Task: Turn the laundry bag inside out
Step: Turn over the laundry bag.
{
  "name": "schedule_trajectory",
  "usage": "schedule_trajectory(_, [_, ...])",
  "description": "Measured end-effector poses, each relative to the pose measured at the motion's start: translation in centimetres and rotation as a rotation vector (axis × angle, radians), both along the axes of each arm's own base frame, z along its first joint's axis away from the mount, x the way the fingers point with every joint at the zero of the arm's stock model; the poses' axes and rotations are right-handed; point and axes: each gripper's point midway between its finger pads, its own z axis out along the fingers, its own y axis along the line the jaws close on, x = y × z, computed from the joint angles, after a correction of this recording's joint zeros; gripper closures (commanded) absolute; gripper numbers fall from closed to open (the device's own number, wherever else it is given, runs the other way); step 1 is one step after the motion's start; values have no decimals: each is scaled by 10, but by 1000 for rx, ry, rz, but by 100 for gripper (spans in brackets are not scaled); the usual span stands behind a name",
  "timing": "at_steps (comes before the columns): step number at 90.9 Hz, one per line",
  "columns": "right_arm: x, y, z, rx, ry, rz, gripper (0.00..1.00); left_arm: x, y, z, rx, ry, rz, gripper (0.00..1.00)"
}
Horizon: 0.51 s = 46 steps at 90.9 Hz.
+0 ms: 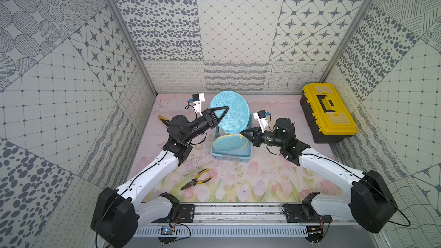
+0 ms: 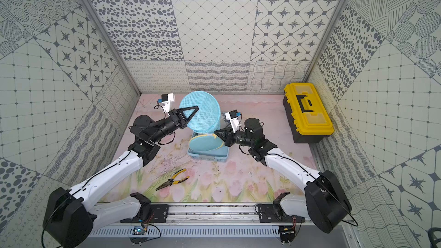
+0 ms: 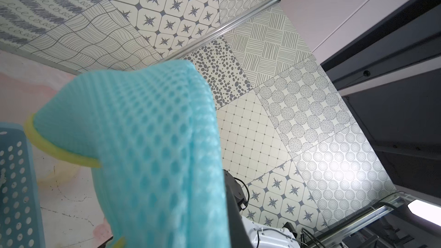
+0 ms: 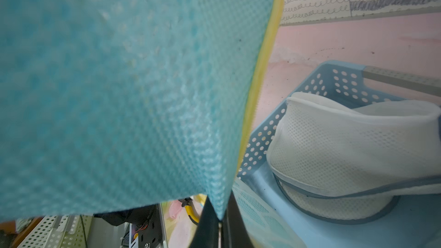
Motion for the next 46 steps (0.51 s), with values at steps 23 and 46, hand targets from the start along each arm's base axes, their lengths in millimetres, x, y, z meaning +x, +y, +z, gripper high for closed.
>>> schedule_trajectory(23, [4,-20,13,-40,-54,-110,82,24,6,-10,-169,156,-6,100])
schedule_trajectory(46, [-16,-40,22,-74,-79,-113,13,31,14,7,-296,177,-25,100])
